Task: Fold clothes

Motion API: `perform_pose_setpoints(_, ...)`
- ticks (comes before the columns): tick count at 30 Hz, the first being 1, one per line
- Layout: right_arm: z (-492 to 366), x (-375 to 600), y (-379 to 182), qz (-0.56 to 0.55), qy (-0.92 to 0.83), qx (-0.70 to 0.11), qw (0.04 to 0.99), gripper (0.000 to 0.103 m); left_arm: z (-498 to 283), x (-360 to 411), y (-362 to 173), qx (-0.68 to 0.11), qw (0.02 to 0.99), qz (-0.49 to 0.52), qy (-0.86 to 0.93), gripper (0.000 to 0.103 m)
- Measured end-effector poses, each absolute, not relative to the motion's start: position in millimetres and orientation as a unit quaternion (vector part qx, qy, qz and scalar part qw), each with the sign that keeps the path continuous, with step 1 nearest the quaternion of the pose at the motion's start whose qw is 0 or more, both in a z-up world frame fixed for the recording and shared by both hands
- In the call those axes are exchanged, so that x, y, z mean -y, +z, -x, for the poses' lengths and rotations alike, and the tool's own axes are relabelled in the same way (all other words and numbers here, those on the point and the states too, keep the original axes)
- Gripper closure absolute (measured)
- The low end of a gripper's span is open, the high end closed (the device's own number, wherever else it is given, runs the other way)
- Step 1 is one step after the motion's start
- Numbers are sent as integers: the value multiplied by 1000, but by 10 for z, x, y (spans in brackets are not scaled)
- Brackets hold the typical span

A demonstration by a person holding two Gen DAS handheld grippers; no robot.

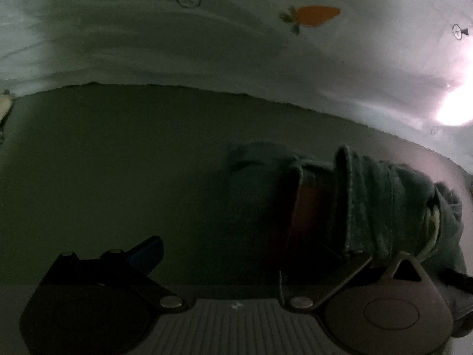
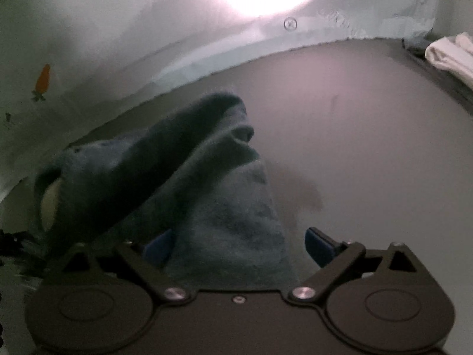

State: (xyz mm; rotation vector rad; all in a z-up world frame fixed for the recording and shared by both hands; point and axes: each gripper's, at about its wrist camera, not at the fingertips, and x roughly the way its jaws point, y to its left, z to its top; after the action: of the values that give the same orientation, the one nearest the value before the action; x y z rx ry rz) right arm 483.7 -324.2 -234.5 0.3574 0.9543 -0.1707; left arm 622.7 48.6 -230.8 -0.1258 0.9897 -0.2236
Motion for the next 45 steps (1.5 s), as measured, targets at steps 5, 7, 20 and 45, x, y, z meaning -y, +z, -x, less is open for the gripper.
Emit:
perform_pose_setpoints(5,-4845,3248,-2464,-182,-77,-460,866,1,-6186,-536,-2037,-411,887,125,-167,6)
perform_pose_setpoints(7,-4844,3230,-2473,-177,-75,-459,868,0,-6246,-476,-1981,-400,882,144,-204,7)
perform_pose_setpoints(20,-4775,3124,-2474,-161,-76,-446,877,0,-6467,-25,-2093,-408,888,147,-155,102)
perform_pose_setpoints(45,-5296,3633,-2428,-228,35,-471,852,5,-6195,-747,-2483,-503,836,104,-192,6)
